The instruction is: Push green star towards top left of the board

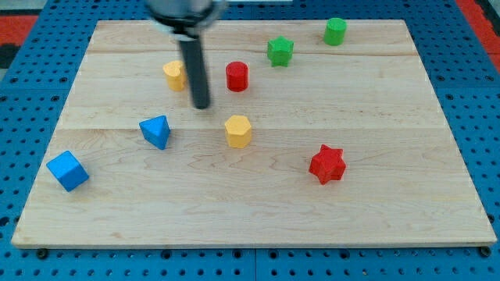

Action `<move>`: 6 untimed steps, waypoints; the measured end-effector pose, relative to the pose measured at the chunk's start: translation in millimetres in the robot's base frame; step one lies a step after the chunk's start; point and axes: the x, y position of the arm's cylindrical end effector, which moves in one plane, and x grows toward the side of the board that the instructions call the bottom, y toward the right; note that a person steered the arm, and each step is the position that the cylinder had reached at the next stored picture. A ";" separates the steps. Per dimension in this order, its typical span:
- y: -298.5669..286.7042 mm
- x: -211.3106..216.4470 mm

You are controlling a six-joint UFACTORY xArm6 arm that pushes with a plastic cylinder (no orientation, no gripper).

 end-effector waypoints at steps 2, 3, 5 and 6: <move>167.3 -48.8; 167.5 -95.5; 103.0 -142.2; 107.5 -137.2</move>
